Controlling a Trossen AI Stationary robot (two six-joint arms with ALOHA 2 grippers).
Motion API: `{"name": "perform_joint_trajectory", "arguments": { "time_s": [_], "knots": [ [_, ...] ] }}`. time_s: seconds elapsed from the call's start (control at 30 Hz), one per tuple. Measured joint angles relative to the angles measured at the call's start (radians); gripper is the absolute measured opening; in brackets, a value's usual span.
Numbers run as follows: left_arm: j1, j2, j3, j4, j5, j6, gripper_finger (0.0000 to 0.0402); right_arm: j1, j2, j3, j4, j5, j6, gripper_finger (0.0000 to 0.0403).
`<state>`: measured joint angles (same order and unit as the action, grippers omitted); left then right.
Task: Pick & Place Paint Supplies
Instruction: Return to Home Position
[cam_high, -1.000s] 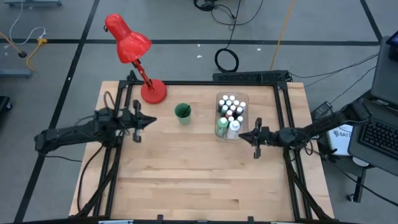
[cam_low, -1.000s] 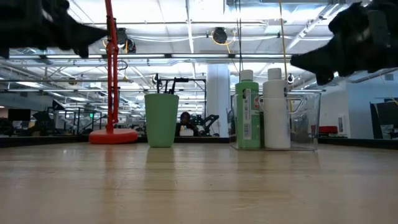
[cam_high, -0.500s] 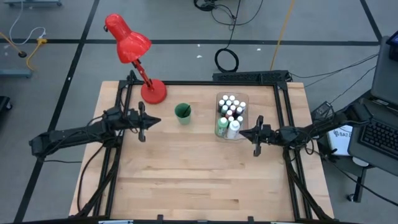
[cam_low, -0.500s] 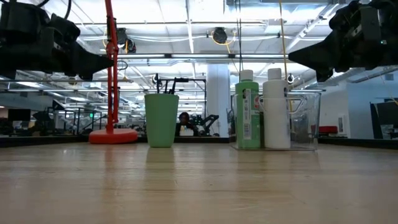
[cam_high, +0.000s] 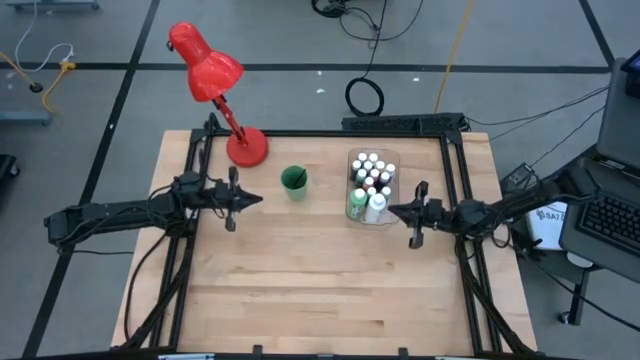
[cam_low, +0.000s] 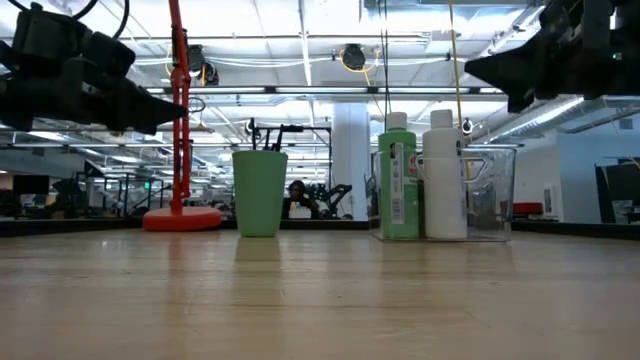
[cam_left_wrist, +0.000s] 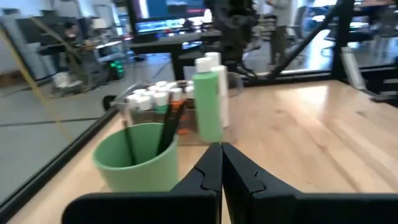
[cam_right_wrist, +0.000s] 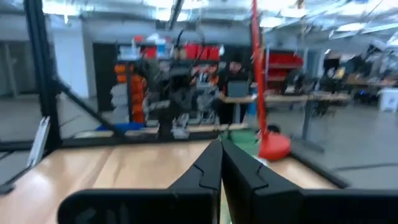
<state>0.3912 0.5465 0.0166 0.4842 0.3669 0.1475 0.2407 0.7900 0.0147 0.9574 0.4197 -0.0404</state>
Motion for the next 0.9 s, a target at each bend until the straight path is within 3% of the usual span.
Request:
{"name": "perform_joint_trajectory", "arguments": {
  "time_s": [0.17, 0.33, 0.6, 0.9],
  "knots": [
    [-0.001, -0.002, 0.000, 0.025, 0.049, -0.001, 0.0001, -0.066, -0.103, 0.001, -0.076, -0.030, -0.025, 0.0000],
    [-0.001, -0.002, 0.000, 0.071, 0.100, -0.026, 0.0001, -0.198, -0.169, 0.008, -0.274, -0.214, 0.077, 0.0000],
    [0.000, -0.001, 0.000, 0.026, 0.104, -0.030, 0.0000, -0.230, -0.238, -0.001, -0.485, -0.215, 0.143, 0.0000],
    [0.000, -0.002, 0.000, -0.004, 0.061, -0.047, 0.0000, -0.226, -0.238, -0.001, -0.457, -0.214, 0.137, 0.0000]
  ]
}}
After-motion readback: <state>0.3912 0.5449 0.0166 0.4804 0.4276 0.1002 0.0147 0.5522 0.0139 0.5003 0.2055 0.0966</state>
